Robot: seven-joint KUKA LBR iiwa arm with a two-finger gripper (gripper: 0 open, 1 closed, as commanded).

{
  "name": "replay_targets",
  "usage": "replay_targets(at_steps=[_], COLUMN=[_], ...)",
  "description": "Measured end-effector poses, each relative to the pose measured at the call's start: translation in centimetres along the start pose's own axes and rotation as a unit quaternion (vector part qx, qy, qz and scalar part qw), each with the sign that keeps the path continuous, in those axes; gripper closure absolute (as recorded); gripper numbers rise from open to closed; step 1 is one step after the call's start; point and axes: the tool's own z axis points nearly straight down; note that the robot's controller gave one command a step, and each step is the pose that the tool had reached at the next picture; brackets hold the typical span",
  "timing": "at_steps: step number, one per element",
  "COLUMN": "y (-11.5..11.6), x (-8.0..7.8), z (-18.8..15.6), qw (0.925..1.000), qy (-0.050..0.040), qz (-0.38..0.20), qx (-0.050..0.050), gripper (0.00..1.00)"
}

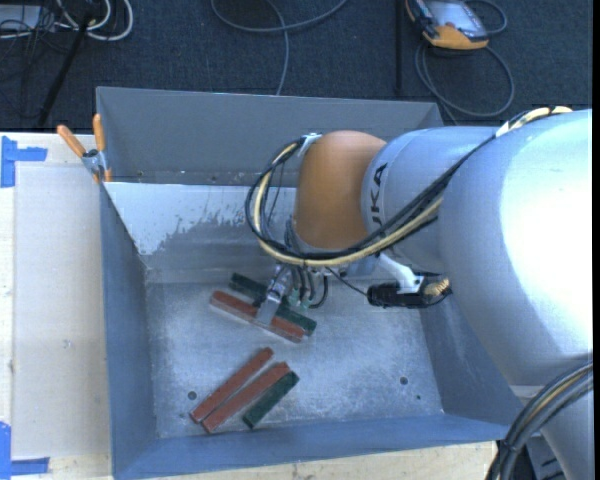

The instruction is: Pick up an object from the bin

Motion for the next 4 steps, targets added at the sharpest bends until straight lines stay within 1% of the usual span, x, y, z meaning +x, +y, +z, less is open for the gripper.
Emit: replay_targets(at_steps=[1,2,4], y=[-0.1,-0.1,0.0], x=[0.1,0.1,0.0], z=[-1.1,-3.2,-6.3], qw=[1.0,1.0,1.0], qy=[0.001,0.0019,-0.0012], qz=[0.0,-0.001,-0.001], qx=[0.001,0.002,0.0], gripper=[1.0,1.0,1.0])
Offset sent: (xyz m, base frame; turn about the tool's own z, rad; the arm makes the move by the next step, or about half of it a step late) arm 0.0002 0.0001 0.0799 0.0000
